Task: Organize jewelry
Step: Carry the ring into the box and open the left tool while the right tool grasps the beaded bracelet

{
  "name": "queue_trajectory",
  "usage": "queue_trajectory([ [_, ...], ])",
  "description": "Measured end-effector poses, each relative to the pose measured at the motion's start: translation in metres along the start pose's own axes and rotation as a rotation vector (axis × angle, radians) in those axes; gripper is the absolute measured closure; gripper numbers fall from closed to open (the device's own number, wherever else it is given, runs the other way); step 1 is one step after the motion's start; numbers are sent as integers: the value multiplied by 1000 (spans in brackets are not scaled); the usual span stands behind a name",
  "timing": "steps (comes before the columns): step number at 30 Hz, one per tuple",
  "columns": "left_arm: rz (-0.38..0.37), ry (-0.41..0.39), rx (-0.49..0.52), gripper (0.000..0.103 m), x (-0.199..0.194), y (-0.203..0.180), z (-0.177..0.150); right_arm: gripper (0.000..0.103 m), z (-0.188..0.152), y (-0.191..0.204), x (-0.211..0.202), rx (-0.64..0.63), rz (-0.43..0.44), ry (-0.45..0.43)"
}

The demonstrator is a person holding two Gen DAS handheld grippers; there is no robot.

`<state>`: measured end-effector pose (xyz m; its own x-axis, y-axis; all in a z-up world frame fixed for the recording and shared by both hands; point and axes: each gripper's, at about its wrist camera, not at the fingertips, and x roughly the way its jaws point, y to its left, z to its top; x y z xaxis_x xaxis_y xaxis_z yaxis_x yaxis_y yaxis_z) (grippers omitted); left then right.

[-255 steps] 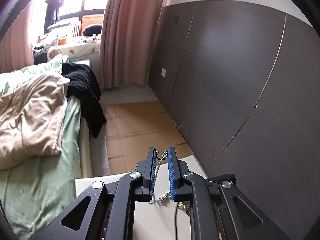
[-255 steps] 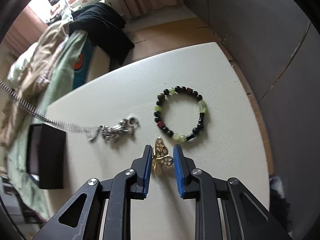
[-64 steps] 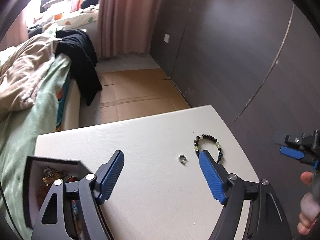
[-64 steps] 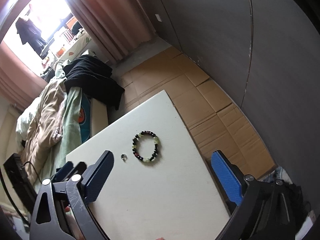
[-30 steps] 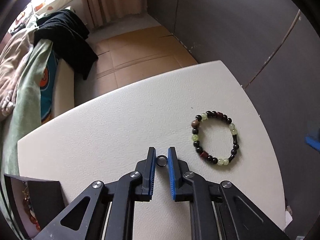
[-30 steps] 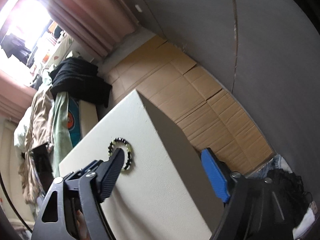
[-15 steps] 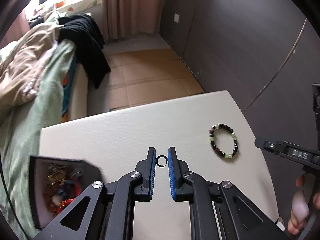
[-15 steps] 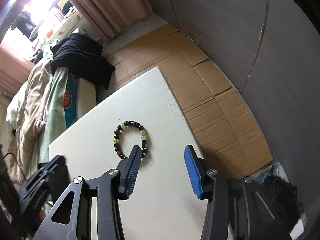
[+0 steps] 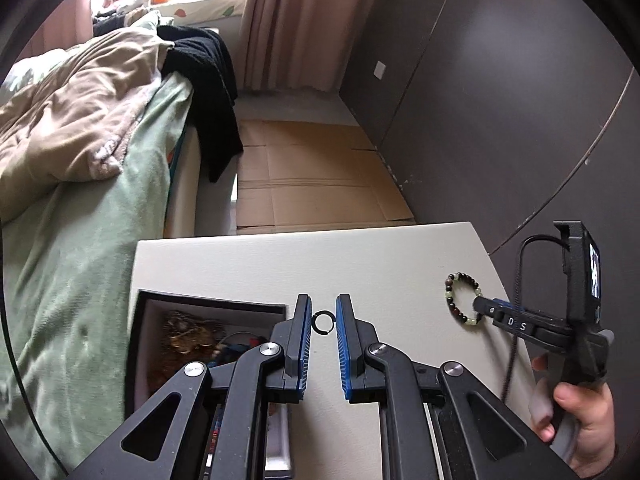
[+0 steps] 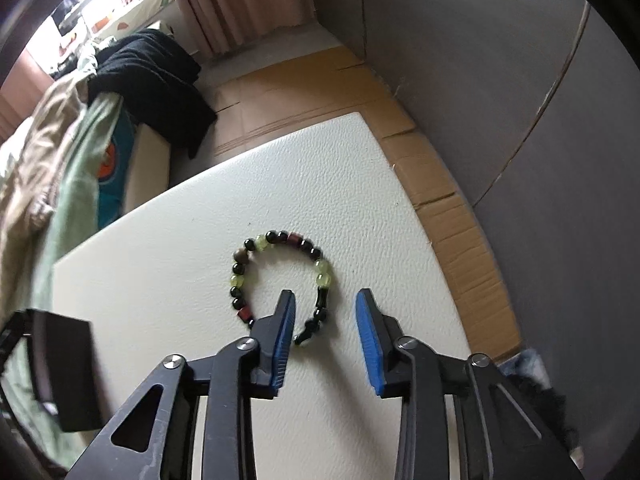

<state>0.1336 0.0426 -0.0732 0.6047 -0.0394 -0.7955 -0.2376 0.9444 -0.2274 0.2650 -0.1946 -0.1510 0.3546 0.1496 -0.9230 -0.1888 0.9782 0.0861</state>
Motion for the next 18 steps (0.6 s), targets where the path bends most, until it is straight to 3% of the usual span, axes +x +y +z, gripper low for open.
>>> queue_trajectory([
  [4,7,-3,-3,90,-8,12,0,78,-1,14,1,-65,-108,-18],
  [5,10,-2,-7,90,-9,15,0,86,-1,17,0,-79,-116,-25],
  [7,23,1,-21,90,-11,24,0,93,-2,23,0,-107,-124,-27],
  [10,39,12,-43,90,-12,35,-1,95,0,23,-3,-116,-139,-27],
  [16,58,38,-58,90,-12,45,-6,95,0,4,-18,-36,-3,-22],
  [18,58,37,-83,90,-11,51,-8,95,-1,-1,-30,-2,90,-35],
])
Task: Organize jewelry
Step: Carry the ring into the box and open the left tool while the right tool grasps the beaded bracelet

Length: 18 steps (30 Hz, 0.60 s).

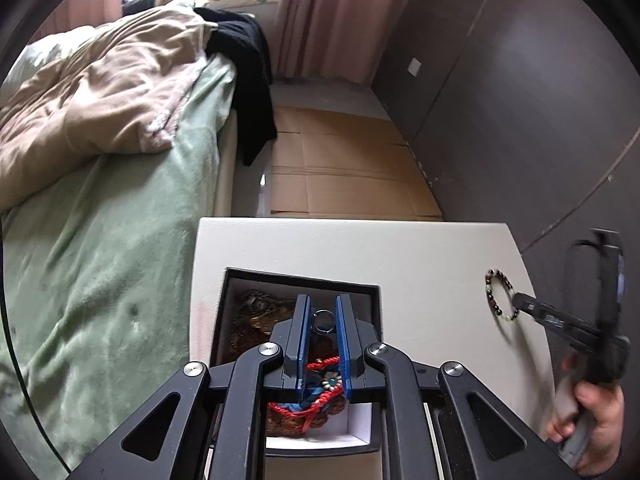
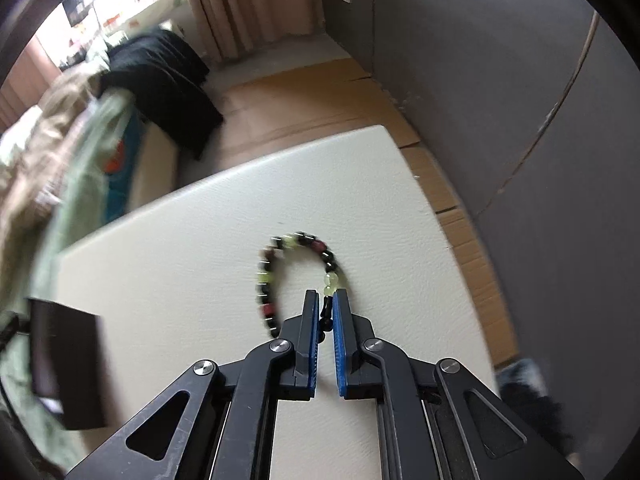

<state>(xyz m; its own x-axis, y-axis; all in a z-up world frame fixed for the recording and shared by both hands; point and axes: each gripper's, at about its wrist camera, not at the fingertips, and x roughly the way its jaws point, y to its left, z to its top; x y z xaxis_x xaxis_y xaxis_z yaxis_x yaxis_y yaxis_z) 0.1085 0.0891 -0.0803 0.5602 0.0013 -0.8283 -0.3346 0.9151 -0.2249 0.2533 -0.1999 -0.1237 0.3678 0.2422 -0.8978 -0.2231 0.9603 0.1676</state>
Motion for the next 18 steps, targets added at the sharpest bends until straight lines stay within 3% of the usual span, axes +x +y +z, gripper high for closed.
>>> queue_trajectory([
  [2,-11,34,-43,89,4,8,-1,95,-1,-3,-13,37,96,-29],
  [3,-9,44,-58,83,5,11,-2,96,-1,-3,-17,47,125,-41],
  [5,2,37,-83,56,1,18,-3,96,-3,-4,-27,72,202,-66],
  [6,3,29,-86,29,-1,18,-3,96,-5,-4,-31,81,241,-73],
  [7,3,14,-87,16,-6,19,-3,97,-6,-3,-35,86,279,-79],
  [10,21,-39,-81,16,-21,20,-4,101,-11,4,-43,86,366,-91],
  [14,14,-34,-92,16,-26,25,-5,101,-18,19,-54,67,448,-112],
  [16,15,-32,-95,16,-28,26,-7,101,-22,30,-57,51,454,-118],
  [18,15,-36,-91,16,-30,27,-7,101,-26,38,-60,23,399,-125],
])
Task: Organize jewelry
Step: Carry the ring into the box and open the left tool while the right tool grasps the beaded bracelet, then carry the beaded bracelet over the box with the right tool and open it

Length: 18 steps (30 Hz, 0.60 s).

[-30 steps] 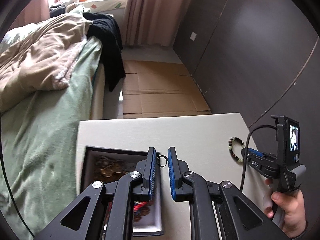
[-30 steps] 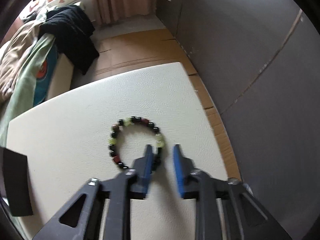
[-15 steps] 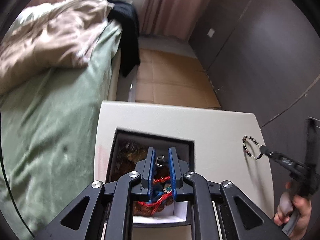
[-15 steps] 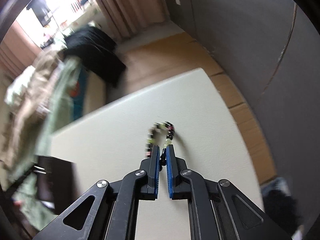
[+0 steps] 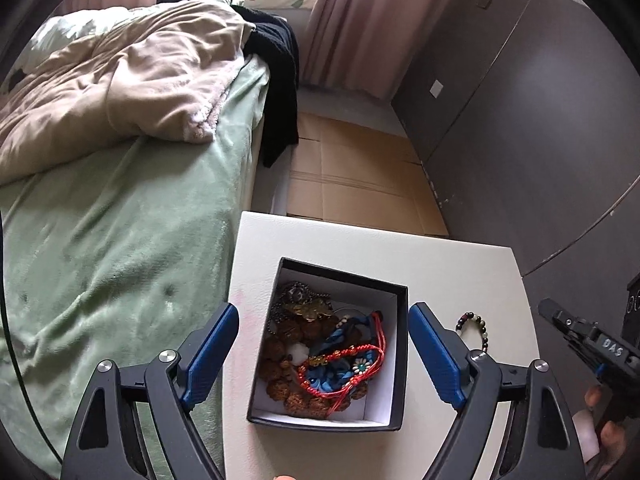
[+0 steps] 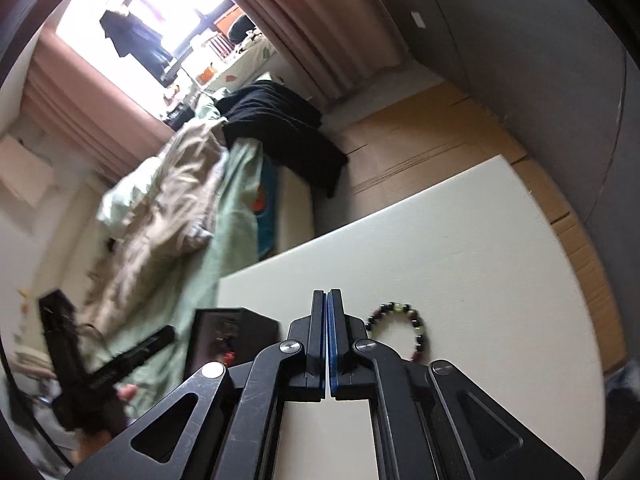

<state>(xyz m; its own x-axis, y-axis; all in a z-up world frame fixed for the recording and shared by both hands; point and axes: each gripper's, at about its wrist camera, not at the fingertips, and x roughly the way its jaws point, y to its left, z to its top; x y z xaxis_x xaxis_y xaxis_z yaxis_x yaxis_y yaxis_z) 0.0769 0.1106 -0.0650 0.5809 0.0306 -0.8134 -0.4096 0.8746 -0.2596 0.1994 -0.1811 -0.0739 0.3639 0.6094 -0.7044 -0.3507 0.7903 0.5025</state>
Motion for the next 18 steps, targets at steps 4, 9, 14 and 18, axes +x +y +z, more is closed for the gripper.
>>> queue_trajectory([
  [4,-9,-7,11,16,-6,2,-1,93,-7,1,20,-22,-125,88],
  [9,-3,-19,-19,16,-12,15,1,48,-11,-11,34,-37,-265,116],
  [14,-14,-24,-27,14,-15,20,3,66,-16,-15,59,-99,-362,167],
  [18,-39,-27,-27,5,-16,20,4,80,-21,-15,79,-151,-445,170],
])
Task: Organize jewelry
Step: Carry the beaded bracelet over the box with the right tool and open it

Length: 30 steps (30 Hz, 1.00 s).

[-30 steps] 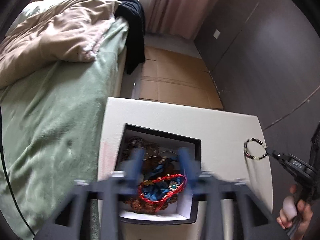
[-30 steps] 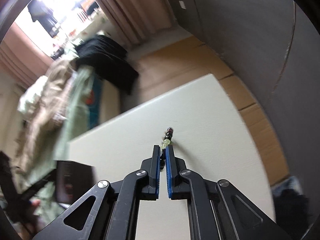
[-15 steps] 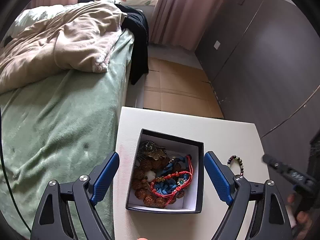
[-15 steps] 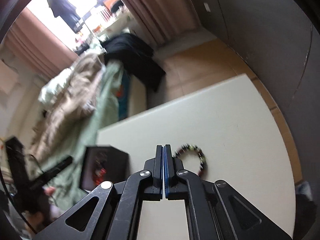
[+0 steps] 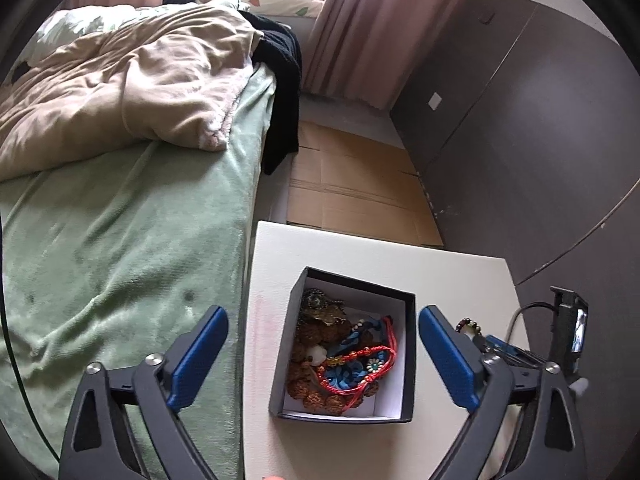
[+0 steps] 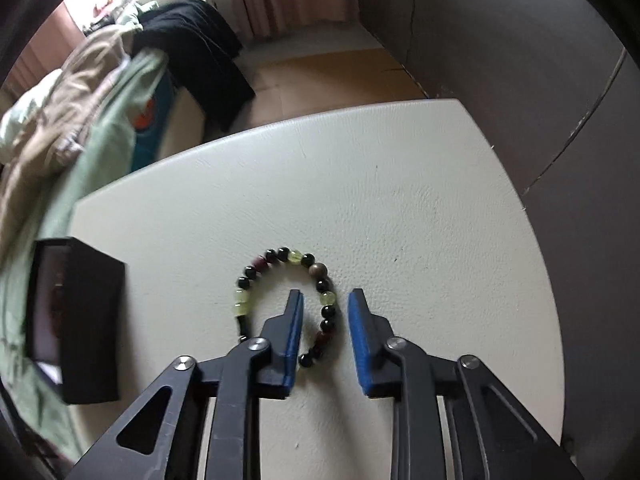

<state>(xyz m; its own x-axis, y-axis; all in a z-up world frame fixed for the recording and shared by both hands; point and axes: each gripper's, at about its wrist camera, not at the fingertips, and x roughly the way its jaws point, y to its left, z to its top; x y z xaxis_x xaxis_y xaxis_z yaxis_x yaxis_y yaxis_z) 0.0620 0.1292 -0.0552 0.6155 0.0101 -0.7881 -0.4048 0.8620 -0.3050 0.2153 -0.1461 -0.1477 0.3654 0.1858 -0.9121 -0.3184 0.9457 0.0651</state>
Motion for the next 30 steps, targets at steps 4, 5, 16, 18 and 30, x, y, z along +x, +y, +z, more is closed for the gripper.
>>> queue_trajectory([
  [4,-8,2,9,5,0,-2,0,80,2,7,3,-55,-43,-23],
  [5,-9,4,10,5,0,-2,-1,80,2,8,4,-61,-44,-27],
  [16,-1,-8,0,5,-4,3,2,92,9,-2,-21,24,173,-53],
  [18,6,-17,2,5,-6,4,3,92,10,0,-33,29,231,-80],
  [30,-9,-68,6,0,-11,9,7,92,7,44,-90,5,496,-213],
])
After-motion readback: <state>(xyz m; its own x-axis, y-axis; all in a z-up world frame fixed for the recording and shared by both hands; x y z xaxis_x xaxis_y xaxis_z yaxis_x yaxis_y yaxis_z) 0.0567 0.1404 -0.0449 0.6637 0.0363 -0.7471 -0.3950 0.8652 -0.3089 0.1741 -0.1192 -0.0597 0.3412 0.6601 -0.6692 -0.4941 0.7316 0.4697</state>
